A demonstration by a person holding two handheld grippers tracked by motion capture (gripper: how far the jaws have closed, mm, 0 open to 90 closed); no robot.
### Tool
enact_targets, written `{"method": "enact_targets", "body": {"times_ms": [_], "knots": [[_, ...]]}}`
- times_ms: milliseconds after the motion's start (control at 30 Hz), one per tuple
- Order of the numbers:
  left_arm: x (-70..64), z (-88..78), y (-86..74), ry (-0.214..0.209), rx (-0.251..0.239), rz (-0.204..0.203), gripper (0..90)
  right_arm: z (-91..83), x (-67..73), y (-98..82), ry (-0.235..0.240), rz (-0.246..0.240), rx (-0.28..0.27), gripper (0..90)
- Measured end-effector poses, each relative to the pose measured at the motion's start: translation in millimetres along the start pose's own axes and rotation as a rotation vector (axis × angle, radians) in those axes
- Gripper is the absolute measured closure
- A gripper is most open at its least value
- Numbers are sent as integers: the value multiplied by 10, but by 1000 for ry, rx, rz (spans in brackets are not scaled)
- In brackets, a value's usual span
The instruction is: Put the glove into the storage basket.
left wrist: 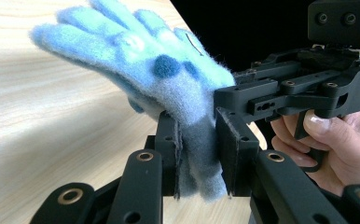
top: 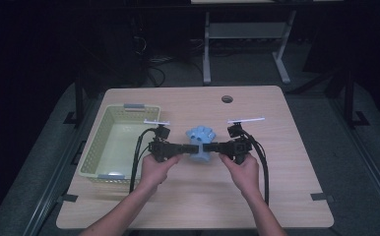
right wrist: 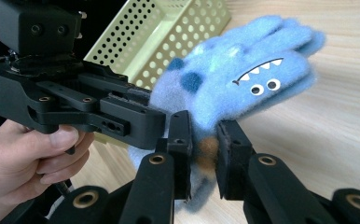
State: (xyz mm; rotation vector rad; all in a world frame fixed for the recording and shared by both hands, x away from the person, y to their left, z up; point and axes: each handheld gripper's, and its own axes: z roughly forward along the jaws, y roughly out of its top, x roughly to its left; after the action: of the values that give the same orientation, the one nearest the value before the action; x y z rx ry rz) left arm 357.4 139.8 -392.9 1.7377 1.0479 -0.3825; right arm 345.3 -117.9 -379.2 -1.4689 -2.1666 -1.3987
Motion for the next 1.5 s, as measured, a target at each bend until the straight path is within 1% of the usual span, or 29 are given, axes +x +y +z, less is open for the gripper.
{"method": "enact_targets", "body": {"times_ms": [67,200,267,333,500,567,600,700,800,833,900,933,1067,1167,1267,1300,1367,1400,1433,1500], "knots": [[4,-46,10,-1,-3,1,710,22,33,26,6,-7,-4,780],[7,-146,27,0,-18,7,709,60,88,75,36,-6,-7,779],[12,-195,35,9,-13,15,708,92,97,91,50,-5,-7,779],[21,-235,37,18,-13,21,709,130,122,110,52,-9,0,779],[38,-329,44,19,-22,11,709,187,192,154,56,-20,5,779],[56,-377,48,21,-23,19,708,209,225,176,56,-28,12,779],[56,-393,49,21,-27,11,709,224,246,190,59,-32,13,779],[77,-460,56,26,-31,19,709,268,283,218,63,-44,15,779],[98,-526,62,27,-40,16,709,315,337,252,64,-55,18,779],[109,-558,64,29,-41,19,708,326,354,262,65,-52,22,779],[117,-610,64,32,-47,13,709,364,384,290,71,-71,21,779],[127,-635,64,33,-47,19,709,381,399,299,75,-70,26,779],[150,-735,57,38,-54,16,709,452,469,332,80,-84,31,779],[168,-815,53,38,-63,24,709,505,525,360,89,-98,36,779],[196,-892,59,40,-65,33,709,550,573,388,99,-102,36,779],[205,-913,61,42,-67,34,709,568,584,397,100,-111,36,779],[213,-953,60,44,-71,30,709,595,626,417,101,-106,44,779],[216,-967,61,43,-74,28,709,612,639,427,102,-114,39,779],[225,-993,64,46,-74,34,709,619,647,433,100,-122,41,779],[226,-1030,63,49,-79,31,710,650,682,448,105,-120,37,779]]}}
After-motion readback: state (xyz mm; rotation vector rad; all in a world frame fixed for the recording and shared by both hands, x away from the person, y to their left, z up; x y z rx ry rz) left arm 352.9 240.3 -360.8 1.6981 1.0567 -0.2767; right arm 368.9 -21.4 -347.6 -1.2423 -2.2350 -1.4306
